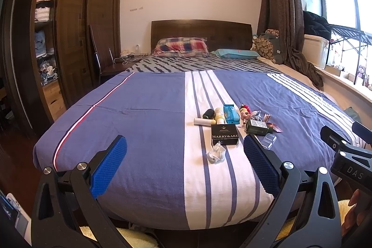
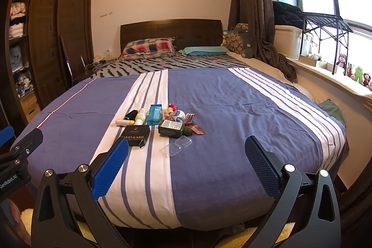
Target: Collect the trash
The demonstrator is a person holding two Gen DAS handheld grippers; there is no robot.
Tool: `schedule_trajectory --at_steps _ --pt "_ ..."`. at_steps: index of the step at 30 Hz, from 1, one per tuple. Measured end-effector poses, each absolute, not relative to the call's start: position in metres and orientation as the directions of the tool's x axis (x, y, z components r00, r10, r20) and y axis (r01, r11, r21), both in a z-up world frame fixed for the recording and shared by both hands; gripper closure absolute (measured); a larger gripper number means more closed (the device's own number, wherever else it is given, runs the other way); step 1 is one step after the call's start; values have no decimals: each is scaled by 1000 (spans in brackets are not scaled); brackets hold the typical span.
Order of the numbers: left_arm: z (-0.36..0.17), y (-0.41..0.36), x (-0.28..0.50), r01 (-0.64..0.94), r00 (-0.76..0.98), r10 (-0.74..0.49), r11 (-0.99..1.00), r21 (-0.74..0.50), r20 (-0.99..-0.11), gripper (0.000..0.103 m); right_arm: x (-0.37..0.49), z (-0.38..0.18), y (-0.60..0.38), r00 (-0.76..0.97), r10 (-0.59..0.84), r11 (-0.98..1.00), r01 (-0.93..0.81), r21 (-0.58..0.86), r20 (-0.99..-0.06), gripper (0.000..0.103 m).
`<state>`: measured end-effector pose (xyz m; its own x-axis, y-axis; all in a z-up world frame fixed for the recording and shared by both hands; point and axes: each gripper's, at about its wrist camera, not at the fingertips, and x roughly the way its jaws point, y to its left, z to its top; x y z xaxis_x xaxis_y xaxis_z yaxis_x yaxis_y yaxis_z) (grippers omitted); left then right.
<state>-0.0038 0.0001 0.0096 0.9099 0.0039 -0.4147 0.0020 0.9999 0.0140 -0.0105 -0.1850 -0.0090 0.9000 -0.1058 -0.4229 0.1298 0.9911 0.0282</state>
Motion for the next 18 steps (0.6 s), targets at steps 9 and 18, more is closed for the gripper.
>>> schedule_trajectory --at_steps 9,18 --pt "10 1 -5 2 911 3 1000 11 -413 8 -8 -7 -182 899 -102 992 125 28 -425 3" --pt "10 1 -6 1 911 3 1000 9 -413 8 -8 -10 -182 899 -101 991 127 33 -427 3"
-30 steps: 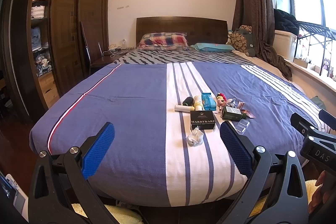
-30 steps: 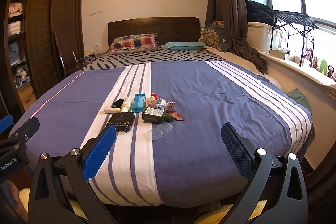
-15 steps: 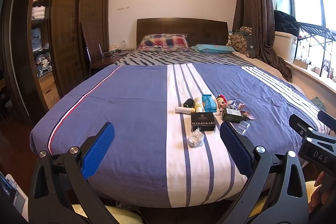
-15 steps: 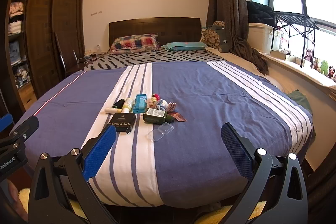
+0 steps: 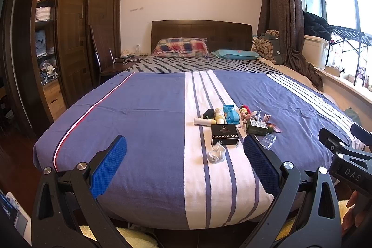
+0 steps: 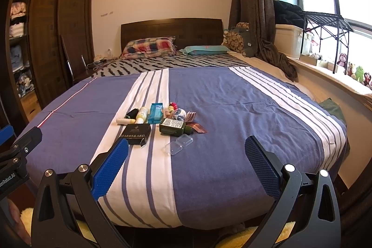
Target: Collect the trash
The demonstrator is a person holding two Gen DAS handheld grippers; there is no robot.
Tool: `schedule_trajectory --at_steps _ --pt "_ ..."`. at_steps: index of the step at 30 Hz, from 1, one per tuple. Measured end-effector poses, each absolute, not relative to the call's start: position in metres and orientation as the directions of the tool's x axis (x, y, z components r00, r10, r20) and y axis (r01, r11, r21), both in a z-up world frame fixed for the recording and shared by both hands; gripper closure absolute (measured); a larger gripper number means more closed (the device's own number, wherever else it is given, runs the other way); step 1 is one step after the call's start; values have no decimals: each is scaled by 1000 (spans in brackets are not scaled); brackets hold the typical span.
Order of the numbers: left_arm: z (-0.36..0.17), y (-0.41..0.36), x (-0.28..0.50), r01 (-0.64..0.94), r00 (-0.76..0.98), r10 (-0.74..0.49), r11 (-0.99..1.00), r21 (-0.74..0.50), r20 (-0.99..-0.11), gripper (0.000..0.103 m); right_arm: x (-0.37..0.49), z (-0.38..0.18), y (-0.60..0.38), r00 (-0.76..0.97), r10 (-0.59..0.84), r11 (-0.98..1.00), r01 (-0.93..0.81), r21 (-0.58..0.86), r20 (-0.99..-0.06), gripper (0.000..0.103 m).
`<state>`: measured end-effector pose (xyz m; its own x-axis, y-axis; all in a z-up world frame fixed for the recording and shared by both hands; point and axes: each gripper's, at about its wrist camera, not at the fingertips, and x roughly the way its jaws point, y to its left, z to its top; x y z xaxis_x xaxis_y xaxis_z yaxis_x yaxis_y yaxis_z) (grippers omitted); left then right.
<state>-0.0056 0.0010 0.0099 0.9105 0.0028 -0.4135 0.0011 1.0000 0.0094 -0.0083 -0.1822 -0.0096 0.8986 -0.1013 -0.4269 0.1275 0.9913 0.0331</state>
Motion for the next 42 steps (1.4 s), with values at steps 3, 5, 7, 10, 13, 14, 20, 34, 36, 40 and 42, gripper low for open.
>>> schedule_trajectory --at_steps 3,5,7,10,13,14,20,34,36,40,42 --pt "10 1 -5 2 910 3 1000 10 -415 8 -9 -11 -183 898 -100 991 127 34 -428 3" --pt "9 1 -6 2 909 3 1000 11 -417 8 -10 -13 -184 898 -98 992 125 35 -429 3" --pt "8 1 -6 2 909 2 1000 10 -417 8 -11 -13 -184 898 -98 991 126 36 -429 3" --pt "8 1 -6 1 909 3 1000 10 -417 8 -12 -13 -184 898 -99 991 127 37 -429 3" --pt "9 1 -5 1 909 3 1000 10 -417 8 -12 -13 -186 898 -99 991 129 41 -429 3" --pt "9 1 -5 1 909 3 1000 9 -417 8 -12 -13 -186 898 -99 991 130 42 -429 3" --pt "8 0 -6 1 909 3 1000 9 -417 8 -12 -13 -186 897 -96 991 127 43 -432 3" --pt "-11 1 12 -11 888 22 1000 28 -460 8 6 -30 -194 882 -106 990 137 34 -459 3" --pt "-16 2 17 -12 881 25 1000 29 -473 8 13 -37 -197 873 -88 991 127 50 -479 3" --pt "-30 2 32 -10 860 25 999 32 -510 8 26 -51 -204 855 -81 990 130 61 -512 3" --pt "-37 2 40 -7 849 24 999 34 -528 8 31 -57 -205 850 -84 990 130 53 -520 3"
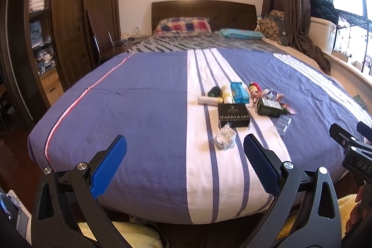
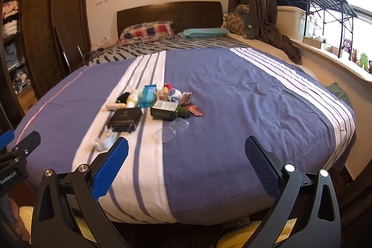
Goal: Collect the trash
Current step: 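Grasp the crumpled white tissue with the left tool while the right tool grasps the clear plastic box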
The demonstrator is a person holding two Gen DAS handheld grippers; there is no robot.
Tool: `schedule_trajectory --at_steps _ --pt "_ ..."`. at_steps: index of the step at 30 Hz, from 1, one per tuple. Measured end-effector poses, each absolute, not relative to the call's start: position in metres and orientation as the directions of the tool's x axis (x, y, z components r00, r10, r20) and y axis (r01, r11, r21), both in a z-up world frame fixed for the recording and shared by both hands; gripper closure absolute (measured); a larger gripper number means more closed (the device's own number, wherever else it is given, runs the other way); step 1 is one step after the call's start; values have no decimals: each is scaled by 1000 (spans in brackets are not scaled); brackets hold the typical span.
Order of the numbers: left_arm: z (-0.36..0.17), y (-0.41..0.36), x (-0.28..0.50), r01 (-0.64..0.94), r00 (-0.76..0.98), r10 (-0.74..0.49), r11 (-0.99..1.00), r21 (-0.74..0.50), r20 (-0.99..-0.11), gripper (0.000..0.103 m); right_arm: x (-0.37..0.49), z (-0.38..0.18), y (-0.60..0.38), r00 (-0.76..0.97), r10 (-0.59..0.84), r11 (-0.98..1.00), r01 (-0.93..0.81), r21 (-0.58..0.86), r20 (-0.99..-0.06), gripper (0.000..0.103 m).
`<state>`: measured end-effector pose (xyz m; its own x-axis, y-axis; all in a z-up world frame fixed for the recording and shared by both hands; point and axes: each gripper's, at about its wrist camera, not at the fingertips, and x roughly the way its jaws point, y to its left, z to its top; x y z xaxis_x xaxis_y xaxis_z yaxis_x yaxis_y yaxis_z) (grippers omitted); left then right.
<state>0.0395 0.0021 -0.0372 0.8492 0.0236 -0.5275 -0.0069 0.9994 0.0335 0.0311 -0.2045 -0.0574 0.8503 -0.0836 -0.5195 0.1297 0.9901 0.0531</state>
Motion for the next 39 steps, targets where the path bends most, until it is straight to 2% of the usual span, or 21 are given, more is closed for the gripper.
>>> schedule_trajectory --at_steps 10,14,16,18,20,27,34,39 --pt "-85 0 85 26 765 3 999 35 -644 8 76 -106 -211 769 -40 992 105 64 -638 3" --pt "-100 -5 105 64 731 -33 998 20 -682 8 90 -120 -213 753 -31 991 111 80 -657 3" --pt "-105 -10 115 102 715 -72 995 2 -696 15 96 -126 -213 745 -19 991 101 85 -666 3" --pt "-112 -16 128 135 692 -118 990 -34 -712 17 103 -134 -213 734 -5 992 89 89 -679 3" --pt "-117 -20 139 153 680 -142 987 -51 -719 18 108 -138 -214 727 0 991 90 96 -687 8" --pt "-131 -30 169 193 644 -166 980 -51 -747 51 125 -137 -205 727 -4 993 84 82 -687 11" --pt "-136 -22 180 208 646 -181 977 -57 -742 68 155 -142 -188 734 -36 995 88 42 -678 11" --pt "-137 -19 181 218 652 -199 973 -71 -732 71 169 -145 -185 743 -72 993 112 19 -666 11"
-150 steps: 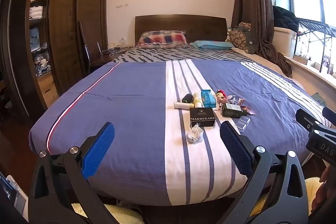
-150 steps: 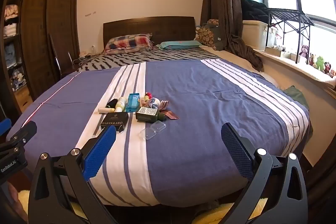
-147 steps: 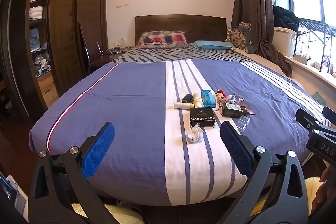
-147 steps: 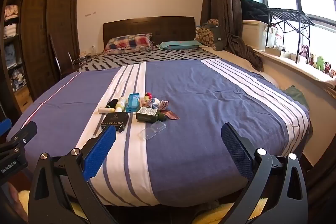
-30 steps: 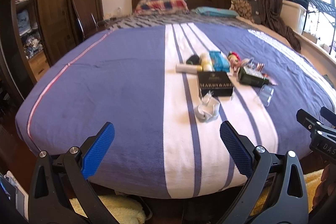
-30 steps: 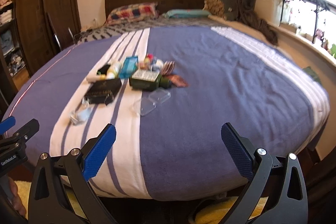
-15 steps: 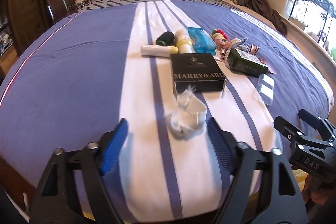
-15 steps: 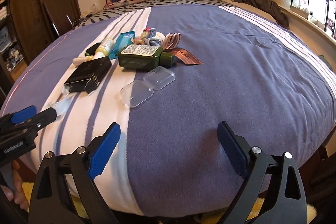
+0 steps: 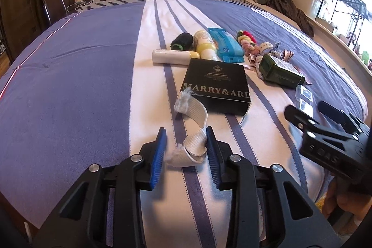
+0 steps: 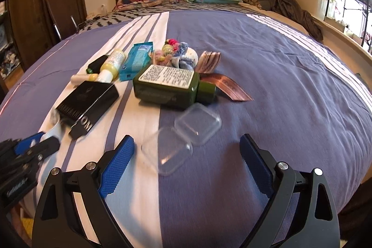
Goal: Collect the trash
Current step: 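Grasp the crumpled white tissue with the left tool while the right tool grasps the clear plastic box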
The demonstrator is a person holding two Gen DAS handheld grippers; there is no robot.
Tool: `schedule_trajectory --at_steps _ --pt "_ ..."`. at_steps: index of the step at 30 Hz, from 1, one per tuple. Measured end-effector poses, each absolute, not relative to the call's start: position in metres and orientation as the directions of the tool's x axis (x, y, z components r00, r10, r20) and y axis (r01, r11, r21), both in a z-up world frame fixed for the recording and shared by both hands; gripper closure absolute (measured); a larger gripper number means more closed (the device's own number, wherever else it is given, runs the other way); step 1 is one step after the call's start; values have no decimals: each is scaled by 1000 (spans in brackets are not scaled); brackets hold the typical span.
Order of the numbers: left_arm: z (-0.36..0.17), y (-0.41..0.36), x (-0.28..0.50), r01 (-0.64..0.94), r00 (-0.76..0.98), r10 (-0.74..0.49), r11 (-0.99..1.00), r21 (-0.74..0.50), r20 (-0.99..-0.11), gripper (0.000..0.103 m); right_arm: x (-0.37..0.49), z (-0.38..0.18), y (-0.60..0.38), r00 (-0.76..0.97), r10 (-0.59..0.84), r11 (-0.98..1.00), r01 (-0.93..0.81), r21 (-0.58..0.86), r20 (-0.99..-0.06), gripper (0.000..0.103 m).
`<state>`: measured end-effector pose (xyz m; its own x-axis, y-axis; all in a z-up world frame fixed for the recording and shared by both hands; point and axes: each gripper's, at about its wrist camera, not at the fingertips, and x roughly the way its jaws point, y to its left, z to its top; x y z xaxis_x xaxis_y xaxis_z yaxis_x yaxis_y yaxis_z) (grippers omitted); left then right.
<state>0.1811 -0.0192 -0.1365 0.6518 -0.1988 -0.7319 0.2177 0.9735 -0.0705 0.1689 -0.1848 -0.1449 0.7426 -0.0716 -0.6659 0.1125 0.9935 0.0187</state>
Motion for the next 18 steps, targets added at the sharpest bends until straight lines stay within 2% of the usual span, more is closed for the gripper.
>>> schedule_trajectory --at_steps 3,6,8,10,11,18 --pt "-136 -21 179 222 656 -197 973 -64 -729 74 166 -144 -183 748 -67 995 103 16 -660 16" --pt "-137 -19 177 219 656 -200 973 -70 -728 77 159 -142 -185 750 -48 996 81 20 -659 32" --pt "-136 -17 175 213 657 -200 974 -75 -727 80 156 -141 -188 752 -38 997 77 31 -658 47" --pt "-136 -17 171 208 659 -199 975 -78 -725 85 152 -141 -192 752 -29 997 73 40 -659 55" --pt "-136 -16 169 209 659 -202 975 -82 -724 85 151 -141 -193 751 -27 997 71 40 -659 62" --pt "-134 -12 153 210 665 -209 974 -90 -717 86 135 -137 -202 759 26 995 46 93 -650 63"
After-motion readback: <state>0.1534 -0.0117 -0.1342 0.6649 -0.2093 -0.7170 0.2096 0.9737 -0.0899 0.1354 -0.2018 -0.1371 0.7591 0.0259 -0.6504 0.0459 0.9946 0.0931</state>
